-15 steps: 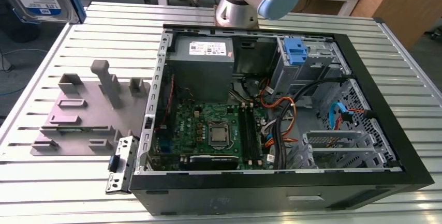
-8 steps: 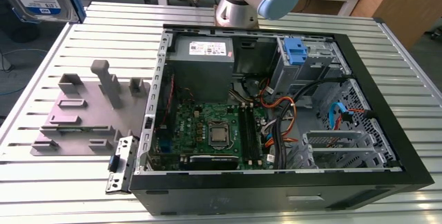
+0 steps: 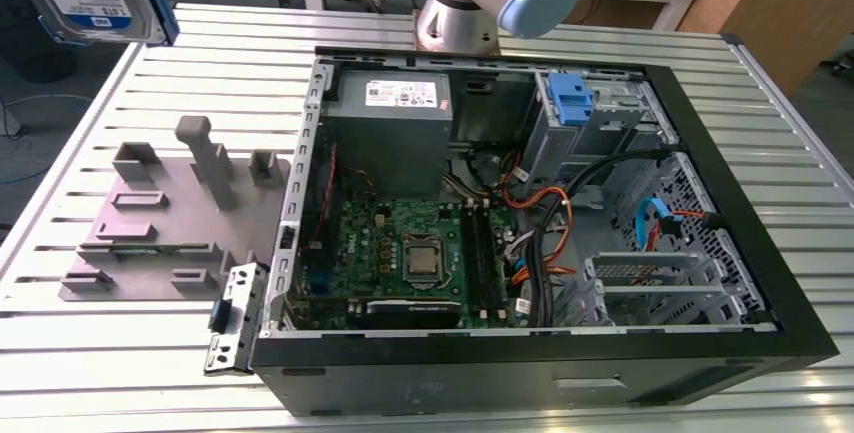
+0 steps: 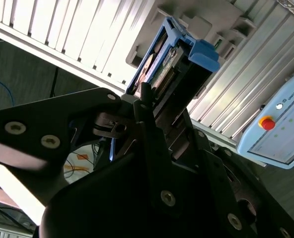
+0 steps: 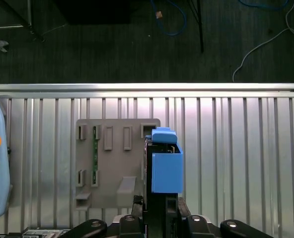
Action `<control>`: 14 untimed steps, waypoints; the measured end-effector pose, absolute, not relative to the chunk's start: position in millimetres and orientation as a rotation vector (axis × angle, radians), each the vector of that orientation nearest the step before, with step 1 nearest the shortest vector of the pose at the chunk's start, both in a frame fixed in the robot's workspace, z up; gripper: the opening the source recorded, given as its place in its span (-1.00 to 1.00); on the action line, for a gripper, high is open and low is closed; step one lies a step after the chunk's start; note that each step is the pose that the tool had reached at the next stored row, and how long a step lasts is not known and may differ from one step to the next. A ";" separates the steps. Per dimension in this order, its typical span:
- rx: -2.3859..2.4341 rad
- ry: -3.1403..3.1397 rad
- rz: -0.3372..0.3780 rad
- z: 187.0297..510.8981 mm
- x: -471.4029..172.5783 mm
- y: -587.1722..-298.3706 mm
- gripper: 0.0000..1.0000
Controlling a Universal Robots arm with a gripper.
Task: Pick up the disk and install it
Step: 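Pick up the disk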
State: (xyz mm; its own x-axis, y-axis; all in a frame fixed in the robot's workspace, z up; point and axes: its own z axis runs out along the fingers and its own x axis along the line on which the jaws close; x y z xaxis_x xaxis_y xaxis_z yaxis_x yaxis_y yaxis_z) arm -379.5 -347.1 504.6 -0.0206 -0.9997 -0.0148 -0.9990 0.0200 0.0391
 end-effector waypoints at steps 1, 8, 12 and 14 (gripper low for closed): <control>2.186 -2.231 -0.060 504.7 -376.4 -347.1 -0.30; 2.187 -2.231 -0.060 504.6 -349.8 -347.1 -0.30; 2.187 -2.231 -0.060 504.5 -331.8 -347.1 -0.30; 2.187 -2.231 -0.060 504.4 -322.8 -347.1 -0.30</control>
State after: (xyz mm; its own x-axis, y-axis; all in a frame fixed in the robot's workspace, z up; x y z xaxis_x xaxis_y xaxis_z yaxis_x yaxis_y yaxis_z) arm -322.8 -347.1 504.4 -0.0206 -0.9997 -0.0148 -0.9990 0.0200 0.0392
